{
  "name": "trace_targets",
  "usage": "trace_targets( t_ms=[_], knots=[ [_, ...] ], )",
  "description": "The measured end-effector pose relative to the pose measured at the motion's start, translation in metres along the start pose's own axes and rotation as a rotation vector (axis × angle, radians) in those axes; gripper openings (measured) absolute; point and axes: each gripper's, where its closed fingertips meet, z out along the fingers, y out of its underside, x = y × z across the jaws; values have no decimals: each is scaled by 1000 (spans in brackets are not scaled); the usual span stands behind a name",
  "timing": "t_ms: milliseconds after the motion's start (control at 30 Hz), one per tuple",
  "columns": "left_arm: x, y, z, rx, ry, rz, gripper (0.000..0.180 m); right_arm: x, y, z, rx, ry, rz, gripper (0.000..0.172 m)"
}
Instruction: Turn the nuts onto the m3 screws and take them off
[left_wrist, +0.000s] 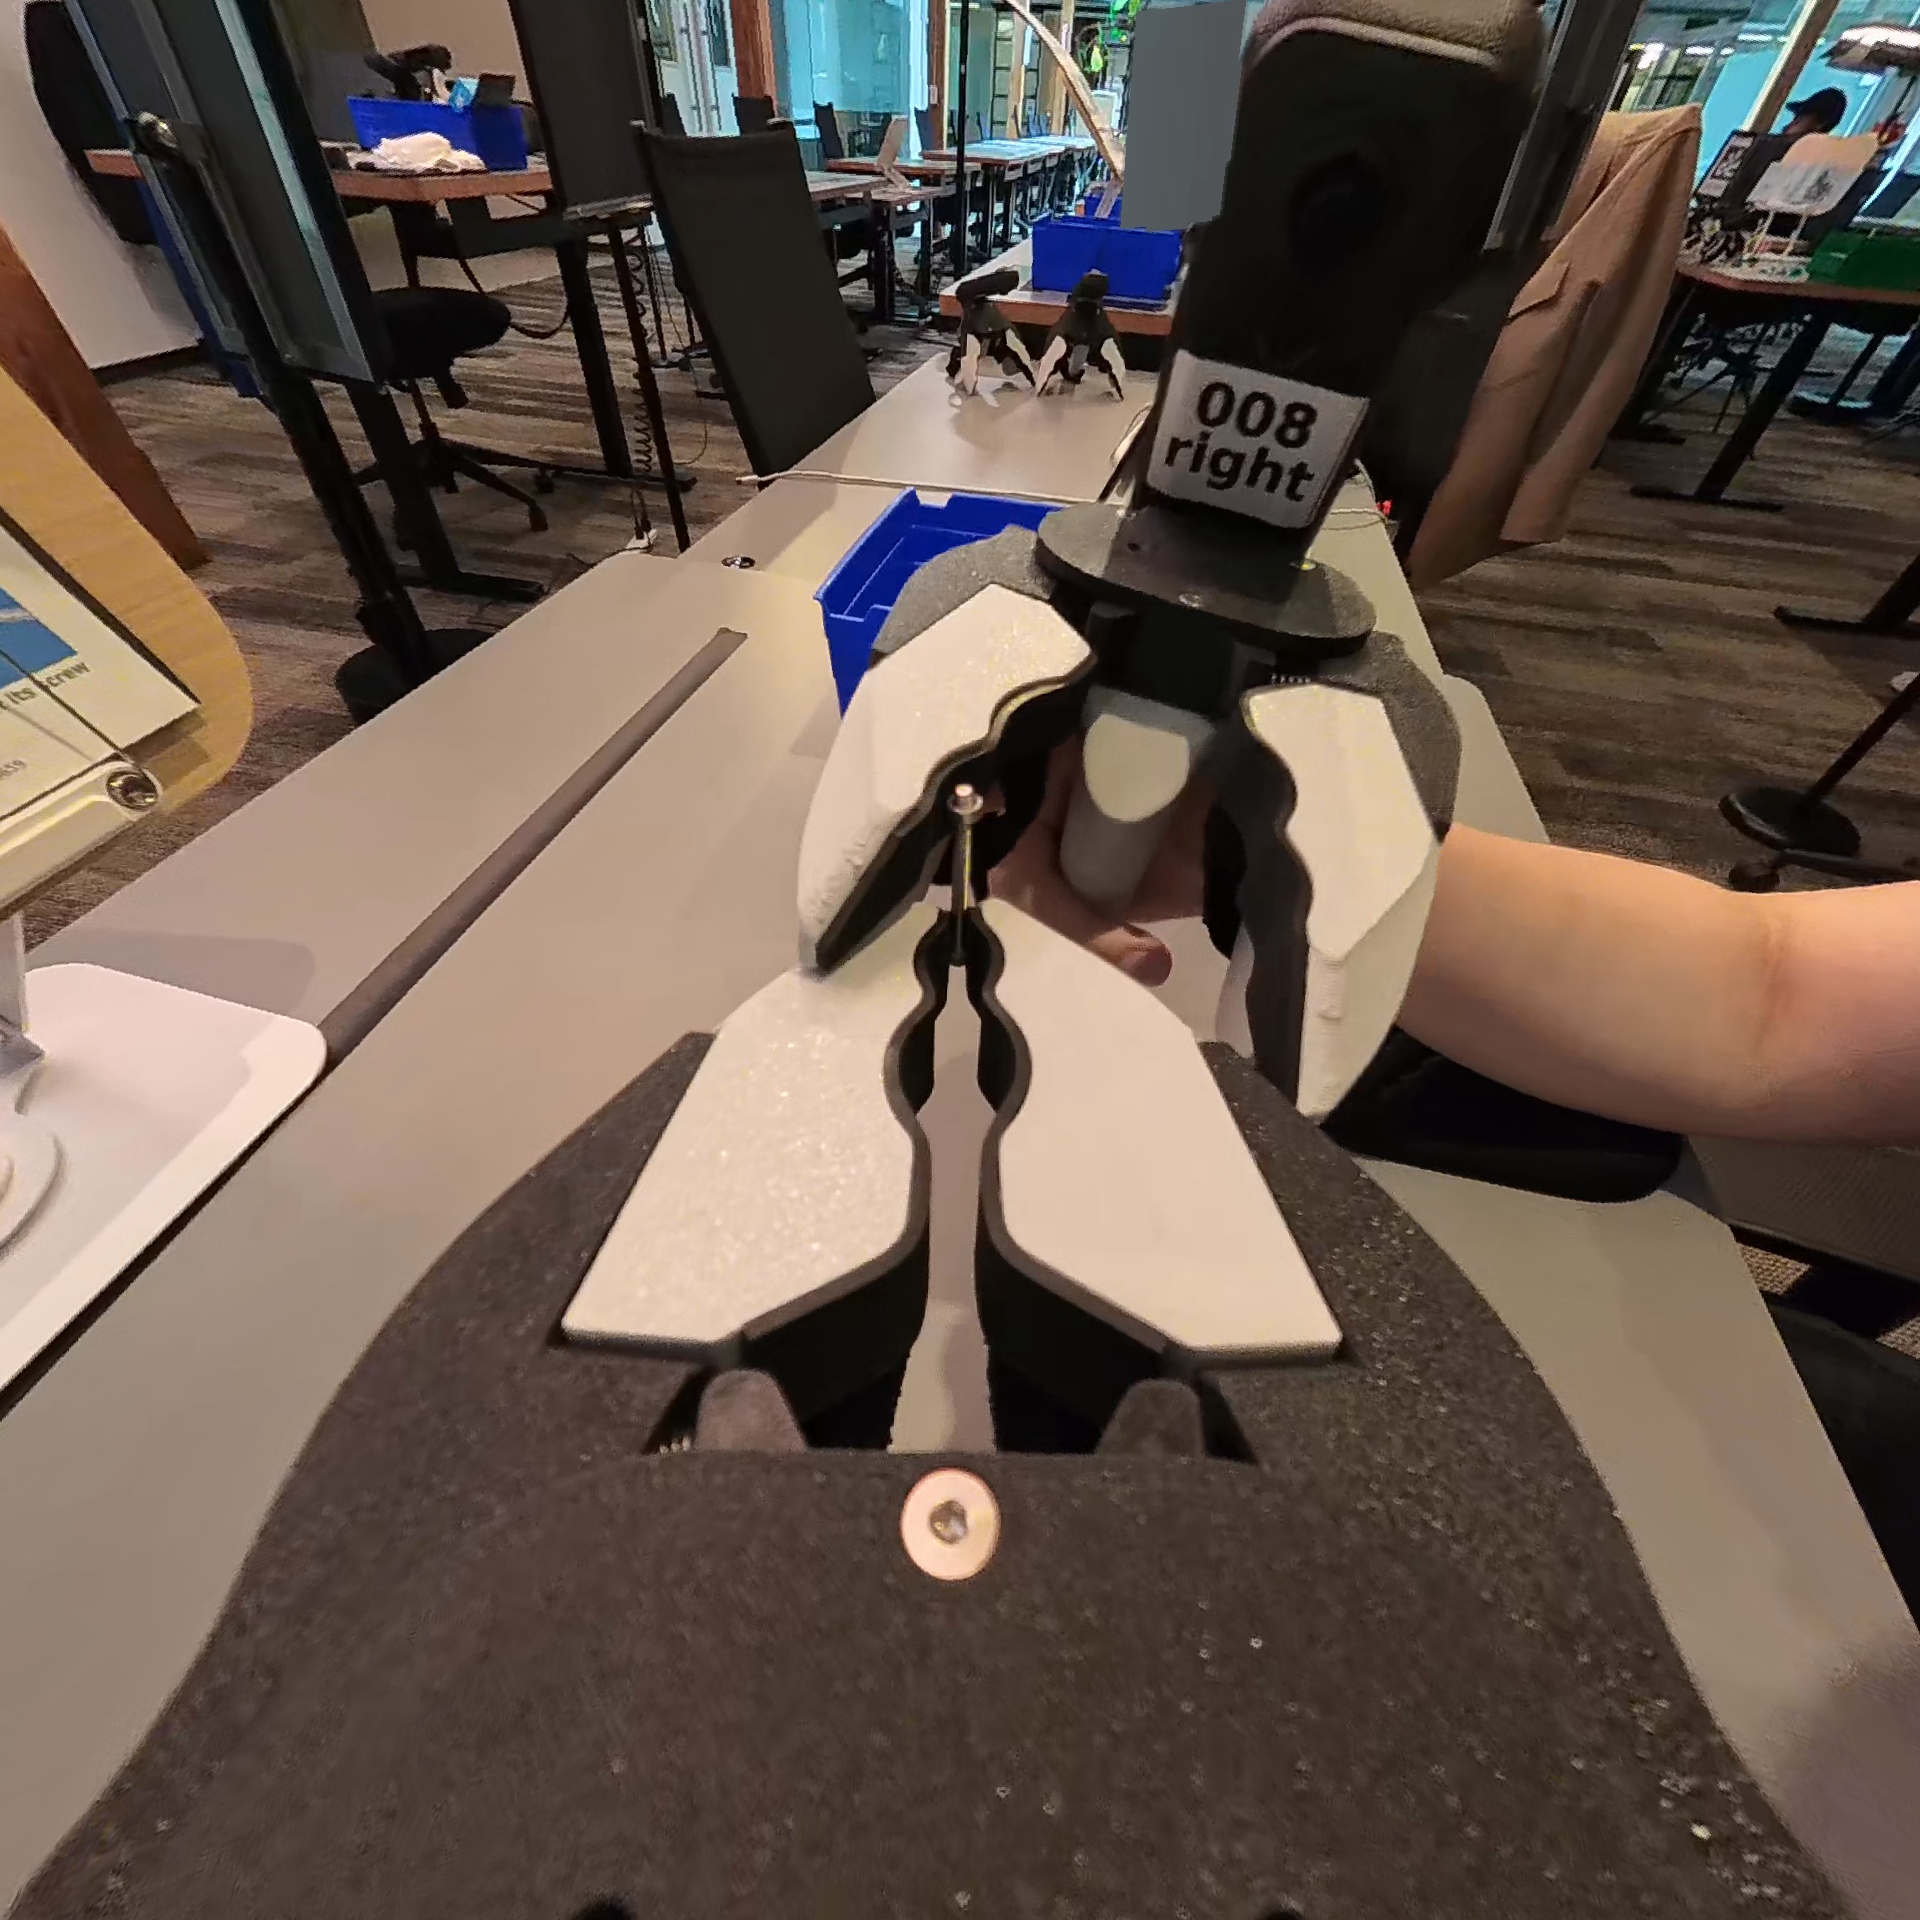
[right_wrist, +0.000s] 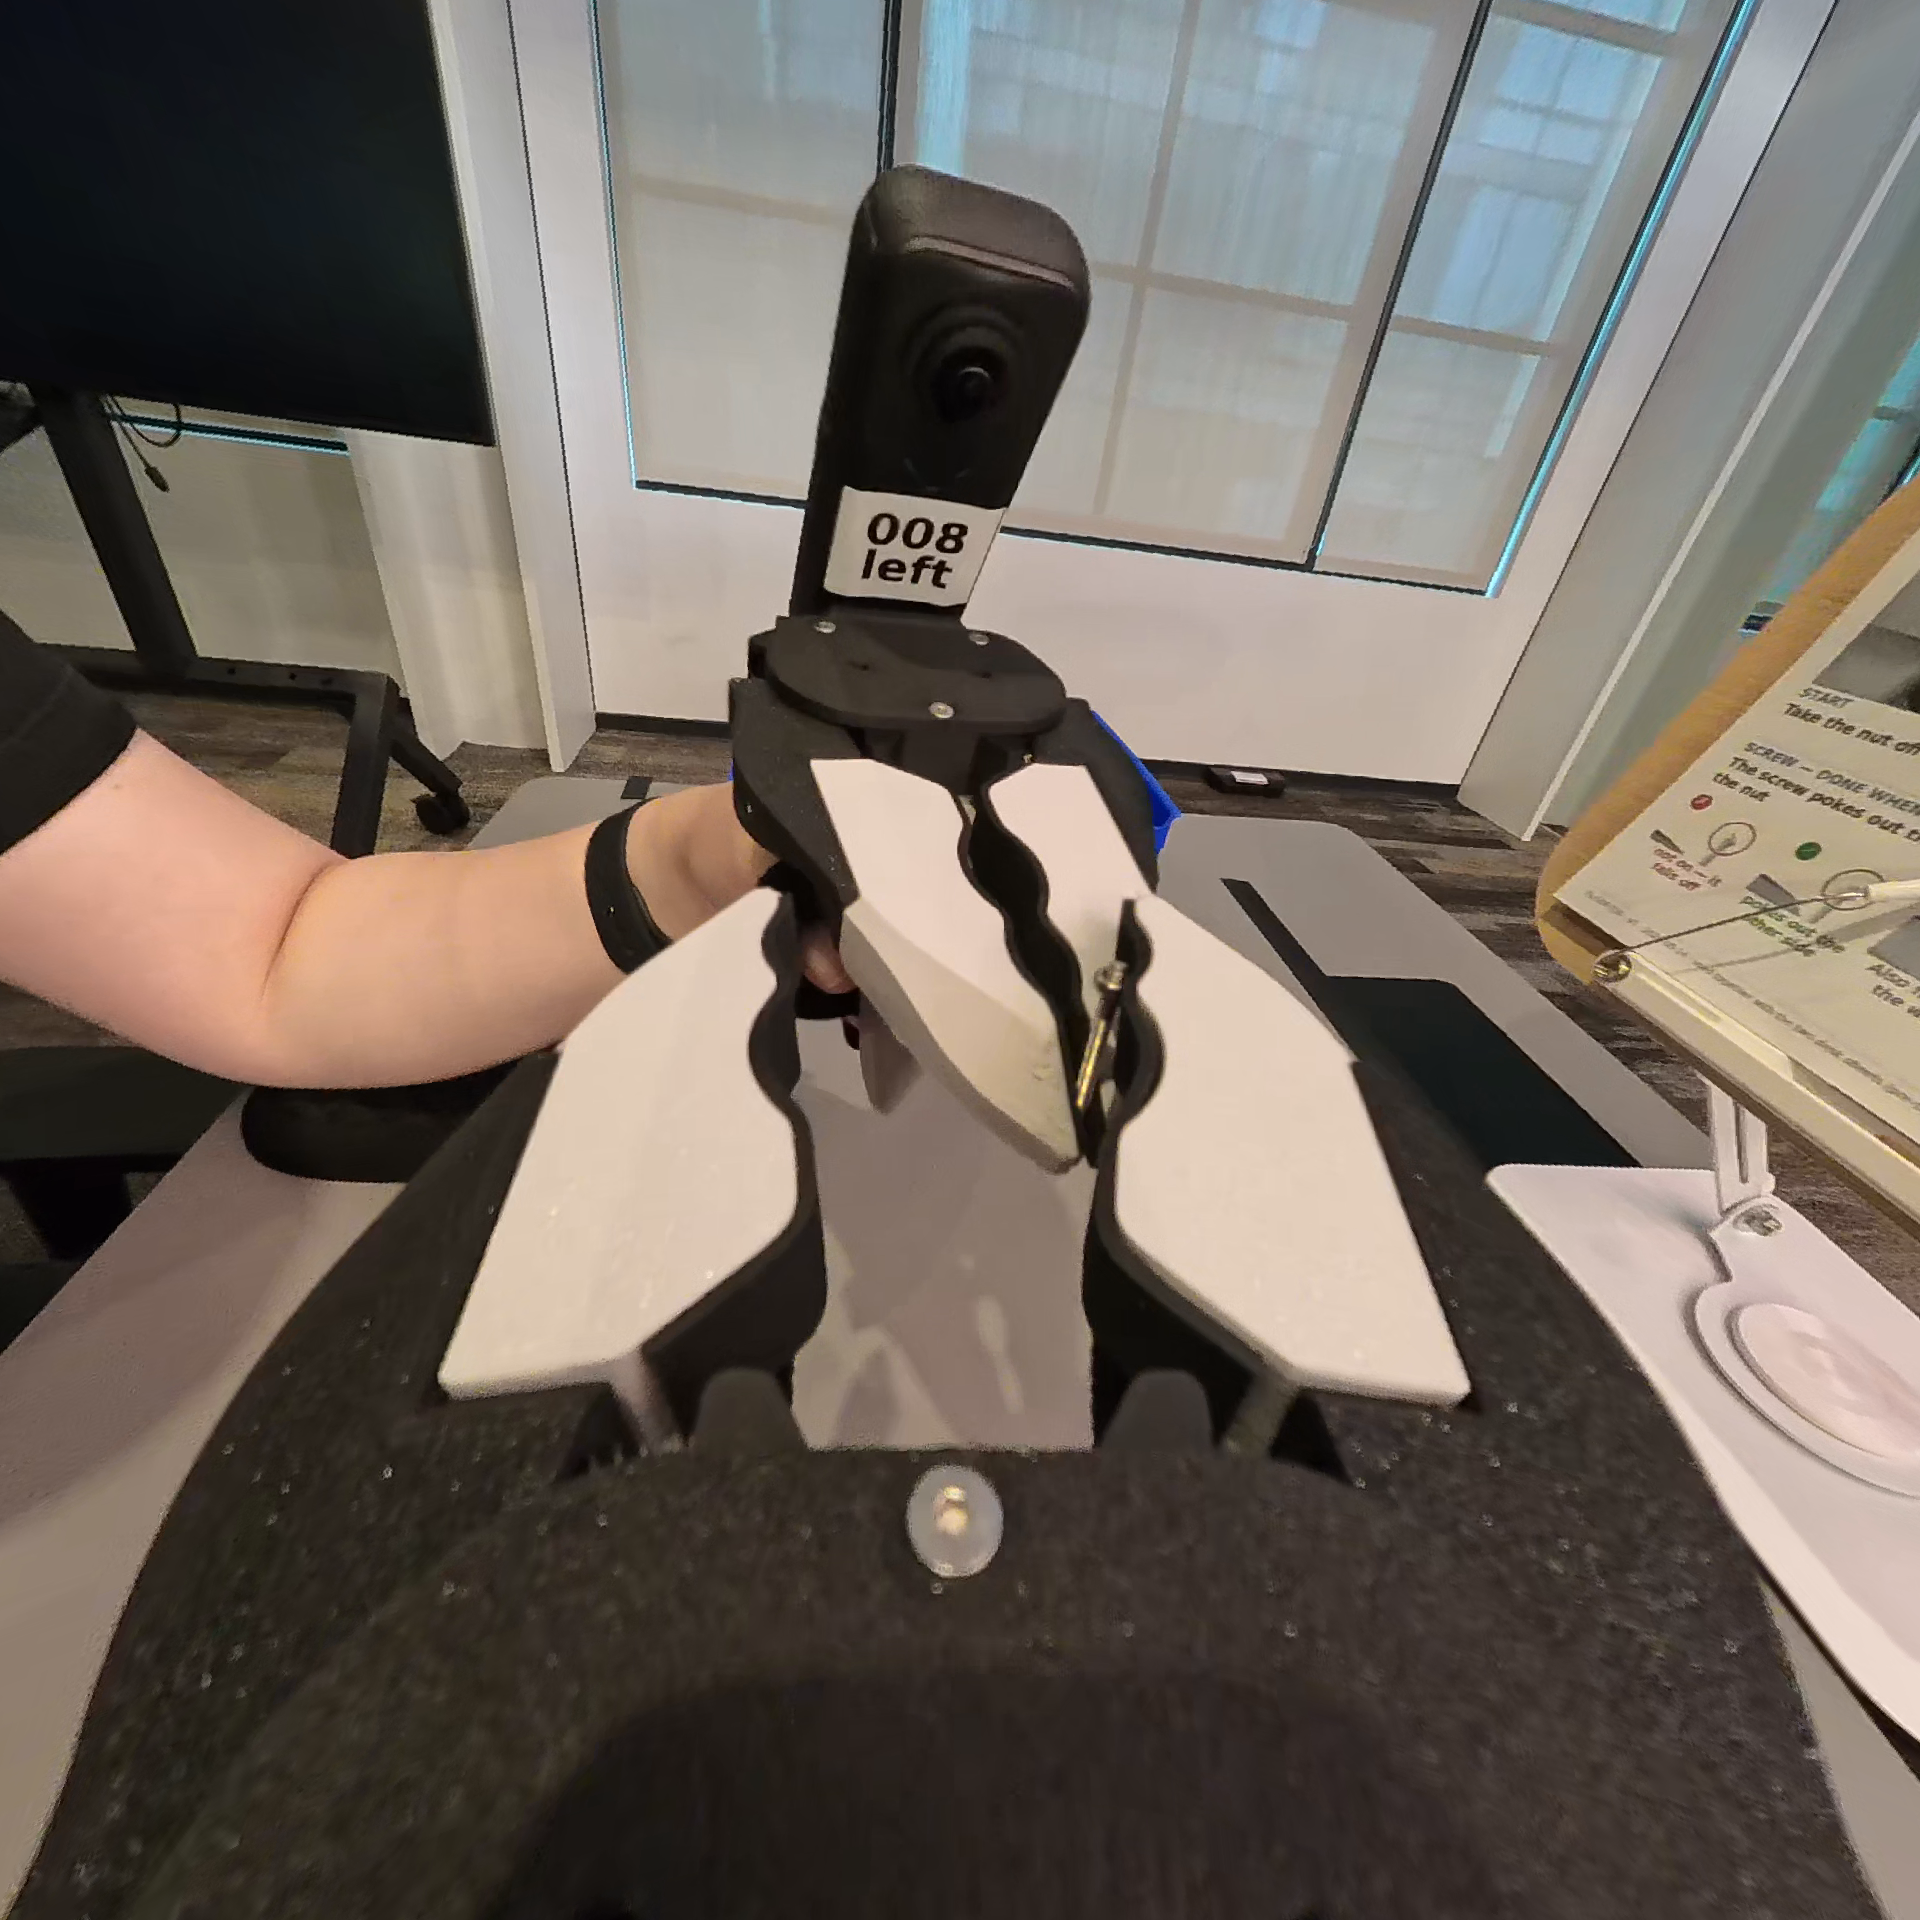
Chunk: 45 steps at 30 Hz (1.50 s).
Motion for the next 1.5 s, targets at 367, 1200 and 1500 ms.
trace_targets(
  t_ms=[367,1200,1500],
  knots=[
    [-11,-7,-16,47,-20,-42,2,11,-11,-18,49,44,4,53],
    [-1,-4,-5,24,6,-10,2,9,-8,-12,43,39,5,57],
    [-7,-2,-6,15,-23,-12,2,4,-4,-12,8,20,-14,57]
  ],
)
